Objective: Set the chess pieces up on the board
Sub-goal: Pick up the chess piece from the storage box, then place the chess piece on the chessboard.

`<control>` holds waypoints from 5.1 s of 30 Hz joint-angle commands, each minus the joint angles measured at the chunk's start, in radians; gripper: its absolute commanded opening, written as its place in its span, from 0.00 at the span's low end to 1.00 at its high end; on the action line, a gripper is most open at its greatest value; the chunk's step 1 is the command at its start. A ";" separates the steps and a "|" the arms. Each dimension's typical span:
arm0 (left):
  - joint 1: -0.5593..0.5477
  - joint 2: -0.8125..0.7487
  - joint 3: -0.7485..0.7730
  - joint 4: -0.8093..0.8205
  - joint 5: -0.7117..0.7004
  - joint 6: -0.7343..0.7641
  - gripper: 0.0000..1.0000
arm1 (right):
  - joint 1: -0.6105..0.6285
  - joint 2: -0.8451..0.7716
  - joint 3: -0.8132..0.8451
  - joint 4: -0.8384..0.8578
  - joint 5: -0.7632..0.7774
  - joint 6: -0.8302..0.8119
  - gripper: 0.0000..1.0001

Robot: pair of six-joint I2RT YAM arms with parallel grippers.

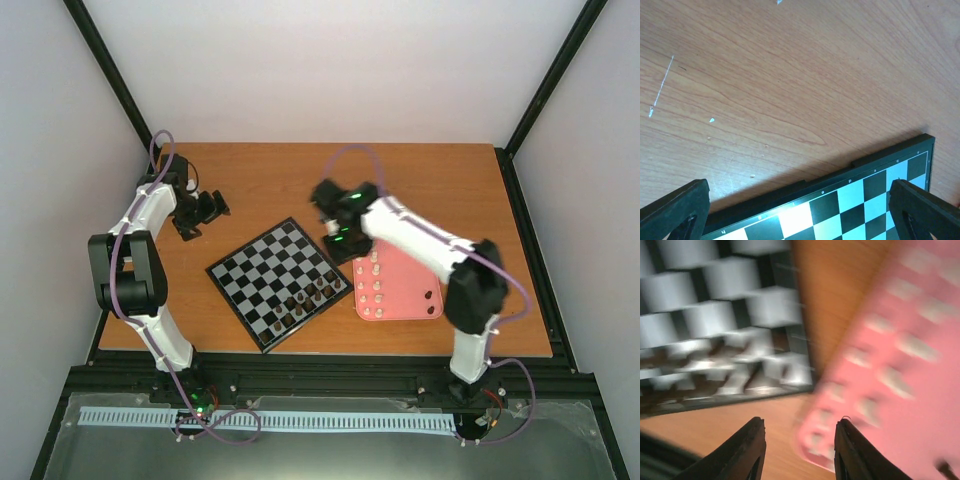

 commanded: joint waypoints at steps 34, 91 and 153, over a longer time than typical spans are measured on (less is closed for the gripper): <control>-0.005 0.048 0.051 -0.008 0.016 0.009 1.00 | -0.629 -0.314 -0.852 0.281 0.039 0.008 0.32; -0.028 0.043 0.054 0.001 0.005 0.005 1.00 | 0.247 0.443 0.549 -0.207 -0.215 -0.072 0.03; -0.028 -0.049 0.020 0.001 0.020 0.003 1.00 | 0.287 0.550 0.551 -0.160 -0.159 -0.066 0.18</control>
